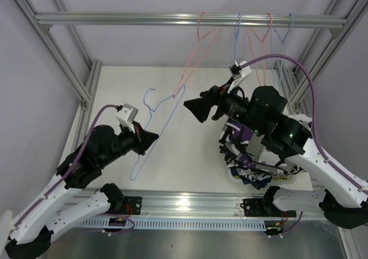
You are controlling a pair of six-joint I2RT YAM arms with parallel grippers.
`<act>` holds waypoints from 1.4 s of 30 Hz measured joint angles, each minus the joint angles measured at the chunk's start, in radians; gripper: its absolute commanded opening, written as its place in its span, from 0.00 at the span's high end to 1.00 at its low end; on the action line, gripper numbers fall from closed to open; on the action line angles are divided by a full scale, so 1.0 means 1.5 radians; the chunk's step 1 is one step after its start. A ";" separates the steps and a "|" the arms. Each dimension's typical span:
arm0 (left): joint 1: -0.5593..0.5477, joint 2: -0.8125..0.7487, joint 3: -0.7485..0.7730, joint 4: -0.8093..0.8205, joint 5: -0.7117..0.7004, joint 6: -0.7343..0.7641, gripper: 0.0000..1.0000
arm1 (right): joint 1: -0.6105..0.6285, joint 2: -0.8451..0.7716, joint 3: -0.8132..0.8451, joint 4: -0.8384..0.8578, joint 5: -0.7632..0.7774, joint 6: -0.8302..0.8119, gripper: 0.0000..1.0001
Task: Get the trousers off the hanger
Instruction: Place the hanger at the clothesline.
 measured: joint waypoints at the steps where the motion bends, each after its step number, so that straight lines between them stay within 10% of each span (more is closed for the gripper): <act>1: 0.000 -0.005 0.007 -0.011 -0.006 -0.003 0.99 | 0.000 -0.012 -0.013 -0.002 0.003 0.000 0.17; 42: 0.000 -0.067 0.121 -0.269 -0.050 -0.049 0.99 | -0.011 -0.277 -0.428 -0.060 0.007 -0.018 0.16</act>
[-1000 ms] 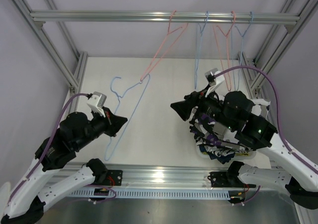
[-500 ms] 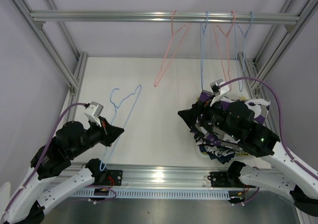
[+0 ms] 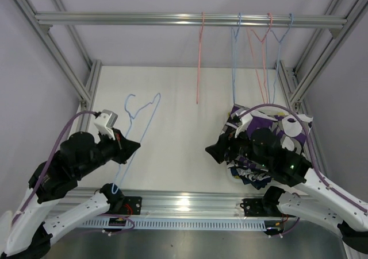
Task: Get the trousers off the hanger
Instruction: Place the hanger at the clothesline.
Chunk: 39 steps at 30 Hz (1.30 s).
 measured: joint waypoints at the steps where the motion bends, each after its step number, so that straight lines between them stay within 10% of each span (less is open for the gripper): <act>1: 0.000 0.017 0.022 -0.001 -0.005 0.005 0.99 | 0.000 0.004 -0.012 0.001 -0.005 -0.002 0.17; 19: 0.017 0.285 0.295 0.004 -0.154 0.105 0.99 | 0.138 0.143 0.098 -0.091 0.016 -0.054 0.16; 39: 0.244 0.589 0.595 0.041 -0.019 0.135 1.00 | 0.201 0.134 0.065 -0.123 0.111 -0.074 0.13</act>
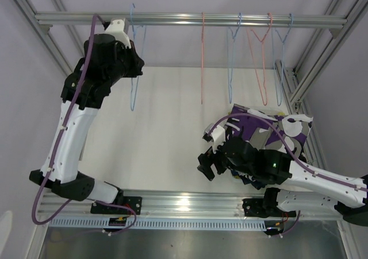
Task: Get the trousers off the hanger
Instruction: Place the hanger at the clothesline.
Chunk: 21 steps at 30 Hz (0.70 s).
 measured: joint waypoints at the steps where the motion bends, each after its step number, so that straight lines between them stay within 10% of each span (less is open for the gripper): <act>1: 0.007 0.014 0.014 0.000 0.009 0.000 1.00 | 0.000 0.000 0.000 0.000 0.001 0.000 0.13; 21: 0.061 0.122 0.061 0.002 0.093 -0.001 0.99 | 0.001 0.022 -0.004 0.000 0.003 0.000 0.12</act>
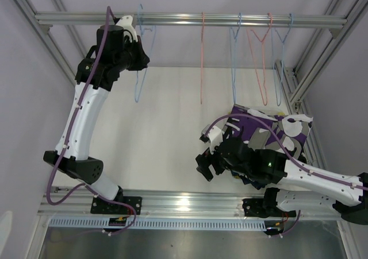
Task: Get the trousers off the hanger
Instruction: Place the hanger at the clothesline.
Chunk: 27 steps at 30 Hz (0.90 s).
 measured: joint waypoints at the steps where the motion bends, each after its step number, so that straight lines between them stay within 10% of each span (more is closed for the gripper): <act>1: 0.001 0.002 0.000 0.001 0.001 0.000 0.99 | 0.000 0.000 -0.001 0.000 0.000 0.000 0.12; 27: 0.003 0.008 -0.126 0.113 0.005 0.000 0.99 | 0.000 0.010 -0.001 0.000 0.005 0.000 0.12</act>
